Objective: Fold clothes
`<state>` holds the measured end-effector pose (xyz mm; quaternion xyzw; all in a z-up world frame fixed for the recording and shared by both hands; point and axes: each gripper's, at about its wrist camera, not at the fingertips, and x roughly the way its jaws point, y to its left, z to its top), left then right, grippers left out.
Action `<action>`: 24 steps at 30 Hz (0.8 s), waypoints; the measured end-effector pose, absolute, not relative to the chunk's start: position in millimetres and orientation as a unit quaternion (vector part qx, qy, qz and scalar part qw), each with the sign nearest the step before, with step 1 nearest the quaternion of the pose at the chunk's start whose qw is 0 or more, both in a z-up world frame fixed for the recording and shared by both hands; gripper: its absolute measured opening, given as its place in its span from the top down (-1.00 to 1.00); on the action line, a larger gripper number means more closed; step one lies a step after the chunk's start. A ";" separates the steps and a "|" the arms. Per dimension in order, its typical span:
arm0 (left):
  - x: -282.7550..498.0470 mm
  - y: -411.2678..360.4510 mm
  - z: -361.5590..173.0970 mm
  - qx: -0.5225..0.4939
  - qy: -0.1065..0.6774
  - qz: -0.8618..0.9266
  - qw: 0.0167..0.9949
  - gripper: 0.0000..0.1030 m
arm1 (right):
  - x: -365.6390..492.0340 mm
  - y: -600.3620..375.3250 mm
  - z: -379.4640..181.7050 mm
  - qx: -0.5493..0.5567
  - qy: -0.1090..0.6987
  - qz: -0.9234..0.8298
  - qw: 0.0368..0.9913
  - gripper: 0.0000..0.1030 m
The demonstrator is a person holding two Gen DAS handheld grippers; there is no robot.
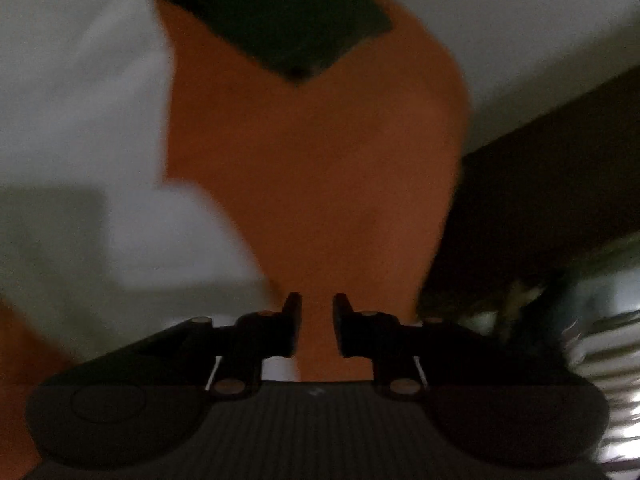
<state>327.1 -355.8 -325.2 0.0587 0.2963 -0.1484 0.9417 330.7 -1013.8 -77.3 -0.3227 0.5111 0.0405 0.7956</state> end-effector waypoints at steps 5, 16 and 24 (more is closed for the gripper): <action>327.8 -355.5 -325.5 0.058 0.297 -0.149 0.941 -1.00 | 290.0 -1028.7 -73.3 -0.300 0.517 0.022 0.802 0.49; 322.3 -352.5 -324.9 0.056 0.298 -0.148 0.941 -1.00 | 185.8 -1071.0 -57.3 -0.228 0.527 0.001 0.819 0.95; 321.9 -352.6 -324.5 0.057 0.297 -0.148 0.942 -1.00 | 161.3 -1130.7 40.5 -0.153 0.471 0.008 0.869 0.95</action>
